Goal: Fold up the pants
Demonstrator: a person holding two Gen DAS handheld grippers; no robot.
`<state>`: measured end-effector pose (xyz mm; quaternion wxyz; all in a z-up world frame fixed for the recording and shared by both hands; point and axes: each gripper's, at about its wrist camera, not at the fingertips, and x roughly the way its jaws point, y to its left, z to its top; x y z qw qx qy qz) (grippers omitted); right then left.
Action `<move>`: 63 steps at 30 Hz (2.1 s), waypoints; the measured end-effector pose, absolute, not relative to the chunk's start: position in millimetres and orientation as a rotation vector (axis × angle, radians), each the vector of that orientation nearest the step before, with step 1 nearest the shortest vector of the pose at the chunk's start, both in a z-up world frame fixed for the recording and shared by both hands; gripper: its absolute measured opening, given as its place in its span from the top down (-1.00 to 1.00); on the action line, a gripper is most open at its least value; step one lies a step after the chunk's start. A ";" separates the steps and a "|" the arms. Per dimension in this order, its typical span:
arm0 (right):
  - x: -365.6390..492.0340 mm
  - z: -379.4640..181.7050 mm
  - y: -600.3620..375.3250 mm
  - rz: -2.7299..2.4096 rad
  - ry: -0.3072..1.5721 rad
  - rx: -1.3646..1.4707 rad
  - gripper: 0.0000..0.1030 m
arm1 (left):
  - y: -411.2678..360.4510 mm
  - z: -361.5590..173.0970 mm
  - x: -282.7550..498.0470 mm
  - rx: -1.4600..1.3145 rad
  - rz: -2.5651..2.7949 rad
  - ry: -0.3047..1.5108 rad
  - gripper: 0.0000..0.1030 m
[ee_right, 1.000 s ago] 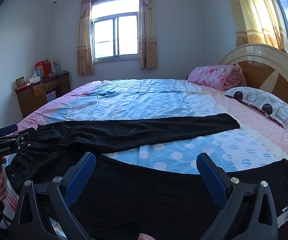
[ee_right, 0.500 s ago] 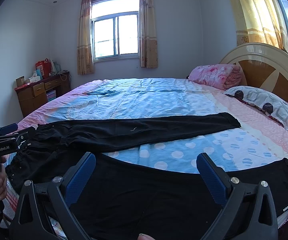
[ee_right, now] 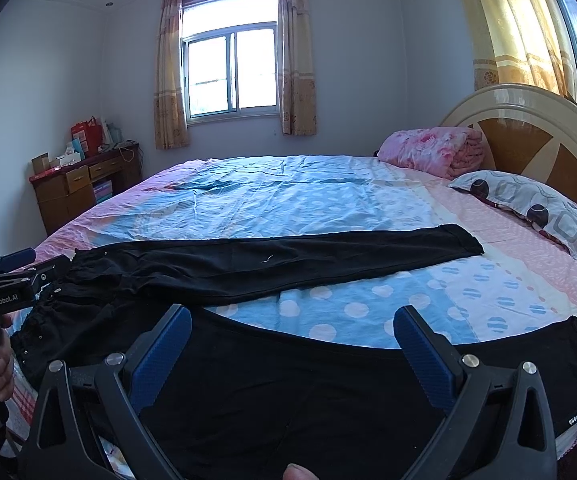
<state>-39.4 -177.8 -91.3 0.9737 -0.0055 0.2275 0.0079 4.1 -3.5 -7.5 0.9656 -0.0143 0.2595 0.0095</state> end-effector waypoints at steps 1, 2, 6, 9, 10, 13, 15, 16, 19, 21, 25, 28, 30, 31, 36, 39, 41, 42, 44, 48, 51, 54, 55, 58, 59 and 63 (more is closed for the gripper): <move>-37.8 -91.6 -177.8 0.016 0.463 -0.012 -0.98 | -3.0 -8.6 5.8 -0.030 0.020 0.530 -1.00; -36.2 -92.6 -177.6 0.017 0.469 -0.012 -0.98 | -2.8 -10.1 7.0 -0.032 0.019 0.532 -1.00; -28.9 -98.2 -177.3 0.016 0.491 -0.010 -0.98 | -2.2 -17.5 13.7 -0.033 0.020 0.552 -1.00; -22.8 -104.2 -179.5 0.016 0.505 -0.006 -0.98 | -2.0 -24.1 18.6 -0.032 0.020 0.566 -1.00; -20.5 -106.3 -179.9 0.014 0.512 -0.004 -0.98 | -1.6 -26.1 19.9 -0.032 0.020 0.570 -1.00; -13.9 -111.2 -181.6 0.005 0.532 0.003 -0.98 | -0.4 -31.0 23.9 -0.028 0.022 0.583 -1.00; -8.5 -112.1 -184.6 0.002 0.544 0.000 -0.98 | 3.4 -33.0 27.2 -0.009 0.030 0.592 -1.00; -5.2 -111.4 -187.0 0.005 0.551 -0.004 -0.98 | 6.7 -33.1 28.4 0.005 0.037 0.592 -1.00; 6.0 -103.2 -205.1 0.004 0.560 -0.012 -0.98 | 31.5 -32.2 37.5 0.062 0.091 0.602 -1.00; 13.8 -95.7 -222.2 -0.027 0.550 -0.013 -0.98 | 61.7 -31.8 50.1 0.094 0.149 0.614 -1.00; 39.4 -84.1 -260.5 -0.060 0.567 -0.007 -0.98 | 120.7 -34.7 85.3 0.161 0.237 0.642 -1.00; 59.2 -81.6 -285.4 -0.077 0.601 0.024 -0.97 | 168.5 -40.5 123.0 0.150 0.289 0.696 -1.00; 73.9 -81.9 -302.0 -0.094 0.627 0.045 -0.97 | 195.9 -46.4 148.5 0.127 0.319 0.721 -0.99; 80.0 -82.0 -308.7 -0.101 0.638 0.057 -0.97 | 205.8 -49.3 159.4 0.118 0.328 0.733 -0.99; 117.4 -88.1 -347.9 -0.116 0.723 0.140 -0.97 | 233.5 -83.2 213.0 0.068 0.307 0.859 -0.52; 137.5 -91.0 -370.8 -0.150 0.761 0.153 -0.97 | 233.5 -102.3 226.7 0.047 0.268 0.925 -0.21; 152.3 -93.0 -390.9 -0.167 0.785 0.183 -0.97 | 234.1 -110.9 230.8 0.041 0.253 0.947 -0.17; 161.1 -93.8 -402.4 -0.178 0.798 0.195 -0.97 | 232.3 -113.6 232.0 0.052 0.251 0.952 -0.16; 176.1 -94.7 -422.2 -0.204 0.814 0.206 -0.90 | 230.3 -120.0 235.0 0.064 0.242 0.962 -0.16; 220.1 -104.1 -470.7 -0.243 0.871 0.240 -0.39 | 236.2 -123.7 236.4 0.036 0.199 0.967 -0.16; 256.3 -112.1 -506.3 -0.270 0.897 0.286 -0.38 | 246.5 -123.9 241.6 -0.020 0.203 1.000 -0.38; 291.9 -116.0 -530.1 -0.286 0.910 0.294 -0.38 | 254.4 -124.5 248.8 -0.060 0.195 1.028 -0.43; 303.5 -117.9 -537.4 -0.282 0.921 0.305 -0.38 | 252.9 -125.0 251.1 -0.046 0.190 1.033 -0.43; 335.2 -125.3 -556.0 -0.256 0.952 0.364 -0.38 | 250.7 -126.2 255.0 -0.026 0.183 1.041 -0.46; 345.5 -130.1 -561.0 -0.250 0.973 0.381 -0.38 | 252.5 -126.0 255.9 -0.031 0.177 1.043 -0.51; 373.7 -147.5 -564.8 -0.230 1.064 0.357 -0.38 | 257.5 -128.5 258.2 -0.050 0.155 1.043 -0.61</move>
